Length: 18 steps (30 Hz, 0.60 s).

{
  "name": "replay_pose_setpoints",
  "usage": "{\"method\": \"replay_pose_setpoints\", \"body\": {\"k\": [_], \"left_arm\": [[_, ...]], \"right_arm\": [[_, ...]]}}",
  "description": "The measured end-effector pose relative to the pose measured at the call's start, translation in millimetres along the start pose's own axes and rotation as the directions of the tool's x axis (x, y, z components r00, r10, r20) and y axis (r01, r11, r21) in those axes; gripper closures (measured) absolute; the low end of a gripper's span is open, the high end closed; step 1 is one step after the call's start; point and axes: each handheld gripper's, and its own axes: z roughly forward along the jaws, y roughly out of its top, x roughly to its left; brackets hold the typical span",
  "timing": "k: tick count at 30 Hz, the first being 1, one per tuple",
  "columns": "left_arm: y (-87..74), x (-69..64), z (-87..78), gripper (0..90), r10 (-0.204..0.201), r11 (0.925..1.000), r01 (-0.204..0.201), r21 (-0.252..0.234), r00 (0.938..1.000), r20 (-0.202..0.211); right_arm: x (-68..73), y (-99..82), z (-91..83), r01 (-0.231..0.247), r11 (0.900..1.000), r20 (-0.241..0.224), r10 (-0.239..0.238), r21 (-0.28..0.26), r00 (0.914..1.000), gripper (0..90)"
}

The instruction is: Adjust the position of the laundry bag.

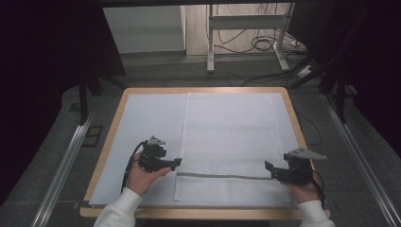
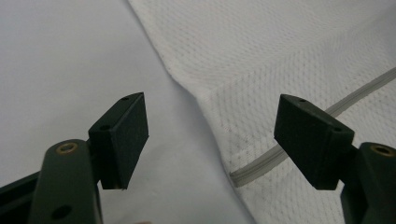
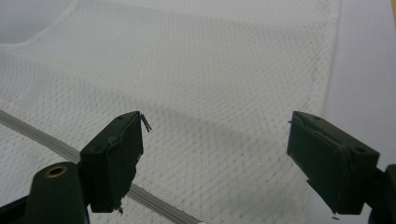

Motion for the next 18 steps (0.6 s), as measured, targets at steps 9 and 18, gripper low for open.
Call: {"method": "replay_pose_setpoints", "body": {"k": [9,18], "left_arm": [[6.6,2.3,15.0,27.9,-0.034,0.9989,0.033,0.035,0.9989,0.031],[7.4,4.1,30.5,32.0,-0.074,0.9946,0.069,0.078,0.9949,0.068]], "right_arm": [[0.7,-0.6,2.8,0.004,1.0000,0.005,-0.004,0.007,1.0000,18.2],[-1.2,-0.7,1.2,-0.002,1.0000,0.011,0.002,0.003,0.9999,18.2]]}}
